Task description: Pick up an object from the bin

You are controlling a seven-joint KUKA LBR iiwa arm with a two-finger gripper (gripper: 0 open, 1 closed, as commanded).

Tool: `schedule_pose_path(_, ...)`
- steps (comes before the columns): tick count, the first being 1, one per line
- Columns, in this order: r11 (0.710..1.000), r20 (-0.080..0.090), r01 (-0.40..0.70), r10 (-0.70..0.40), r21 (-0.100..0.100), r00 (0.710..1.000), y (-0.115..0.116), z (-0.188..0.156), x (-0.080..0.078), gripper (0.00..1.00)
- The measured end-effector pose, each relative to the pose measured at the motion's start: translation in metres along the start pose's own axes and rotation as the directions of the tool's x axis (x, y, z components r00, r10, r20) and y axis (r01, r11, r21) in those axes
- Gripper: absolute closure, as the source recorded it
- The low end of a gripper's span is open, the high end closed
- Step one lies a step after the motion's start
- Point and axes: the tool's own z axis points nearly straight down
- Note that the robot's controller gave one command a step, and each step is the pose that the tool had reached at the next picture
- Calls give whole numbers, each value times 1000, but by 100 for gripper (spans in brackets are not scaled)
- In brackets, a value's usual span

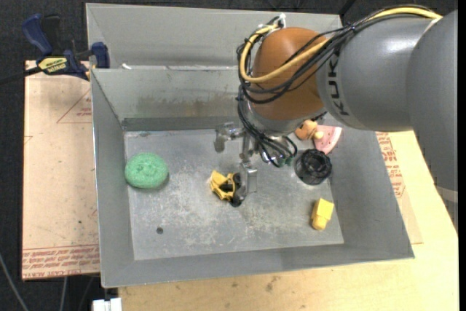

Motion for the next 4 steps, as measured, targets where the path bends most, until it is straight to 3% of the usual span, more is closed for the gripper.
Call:
schedule_pose_path(1,998,-12,-68,68,-1,998,-2,34,-3,0)
schedule_pose_path(2,1000,-2,28,-28,-1,1000,-35,44,-20,0)
schedule_pose_path(3,995,-2,-105,105,2,995,-38,54,-24,100)
schedule_pose_path(4,993,-2,-114,114,2,993,-37,54,-25,100)
